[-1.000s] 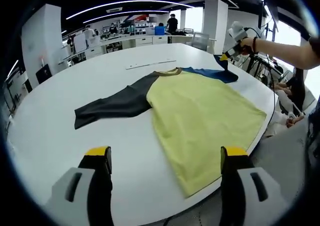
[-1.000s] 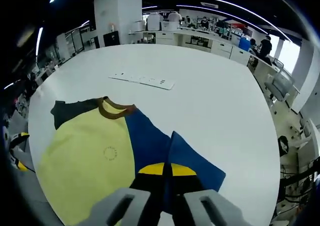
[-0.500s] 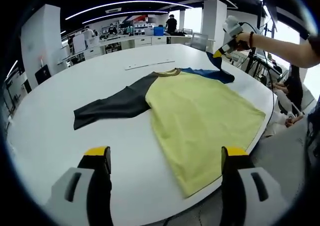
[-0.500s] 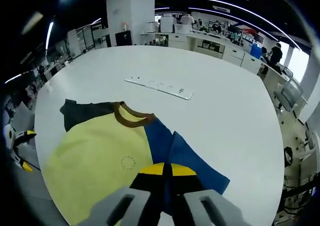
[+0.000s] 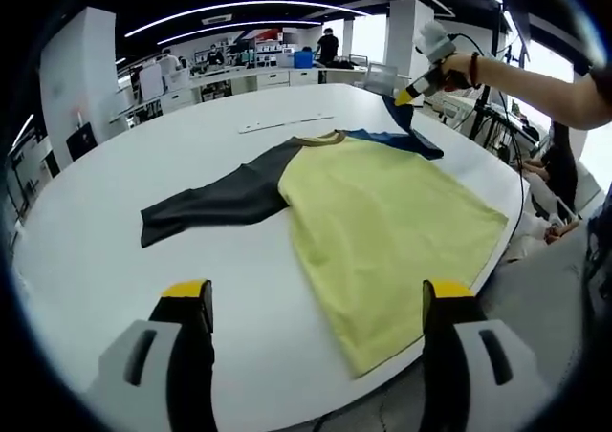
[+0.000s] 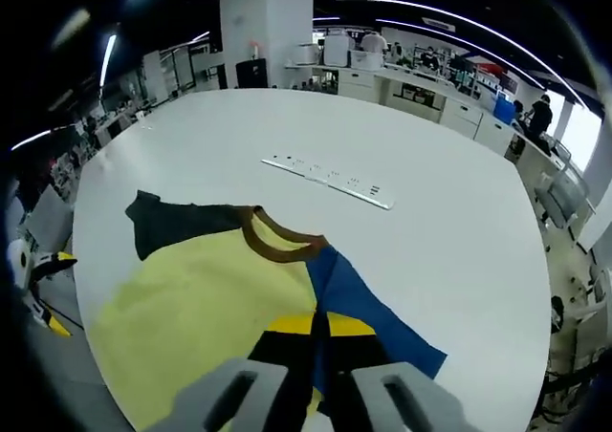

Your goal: Fold the garment on the visible template until the final outline fits inside the template.

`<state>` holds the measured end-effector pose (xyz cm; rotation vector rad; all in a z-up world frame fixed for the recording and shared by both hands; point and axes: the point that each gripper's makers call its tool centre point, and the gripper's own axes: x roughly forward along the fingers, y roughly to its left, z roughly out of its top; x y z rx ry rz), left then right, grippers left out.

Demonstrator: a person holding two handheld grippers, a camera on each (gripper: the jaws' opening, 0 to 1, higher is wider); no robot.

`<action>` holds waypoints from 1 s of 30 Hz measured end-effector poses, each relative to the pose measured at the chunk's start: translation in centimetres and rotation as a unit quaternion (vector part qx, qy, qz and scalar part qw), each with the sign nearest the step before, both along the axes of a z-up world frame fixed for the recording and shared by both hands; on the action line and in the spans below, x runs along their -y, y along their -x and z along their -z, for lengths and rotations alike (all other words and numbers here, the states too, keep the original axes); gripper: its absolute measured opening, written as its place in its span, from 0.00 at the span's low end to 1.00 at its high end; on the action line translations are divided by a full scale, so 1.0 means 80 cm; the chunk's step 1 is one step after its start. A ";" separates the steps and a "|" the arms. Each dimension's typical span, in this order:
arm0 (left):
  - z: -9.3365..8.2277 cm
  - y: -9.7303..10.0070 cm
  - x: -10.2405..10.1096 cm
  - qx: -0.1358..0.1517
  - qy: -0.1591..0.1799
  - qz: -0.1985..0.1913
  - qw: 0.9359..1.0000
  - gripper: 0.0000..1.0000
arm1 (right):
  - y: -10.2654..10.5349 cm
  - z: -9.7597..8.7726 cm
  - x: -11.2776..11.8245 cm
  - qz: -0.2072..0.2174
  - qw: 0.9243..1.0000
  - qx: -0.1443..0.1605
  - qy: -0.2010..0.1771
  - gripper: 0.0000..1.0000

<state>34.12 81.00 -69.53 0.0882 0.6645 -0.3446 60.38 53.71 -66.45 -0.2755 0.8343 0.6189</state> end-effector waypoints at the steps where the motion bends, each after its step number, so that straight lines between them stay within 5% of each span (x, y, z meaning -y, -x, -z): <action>1: 0.000 -0.001 0.000 0.001 0.001 -0.001 1.000 0.88 | 0.000 0.000 -0.004 0.000 1.000 -0.002 -0.004 0.00; 11: 0.000 -0.005 0.000 0.004 0.004 -0.003 1.000 0.88 | -0.001 -0.003 -0.058 -0.009 0.999 -0.012 -0.051 0.00; 30: 0.005 -0.001 -0.004 -0.001 0.008 -0.008 1.000 0.88 | 0.011 -0.001 -0.126 -0.056 0.997 -0.013 -0.059 0.00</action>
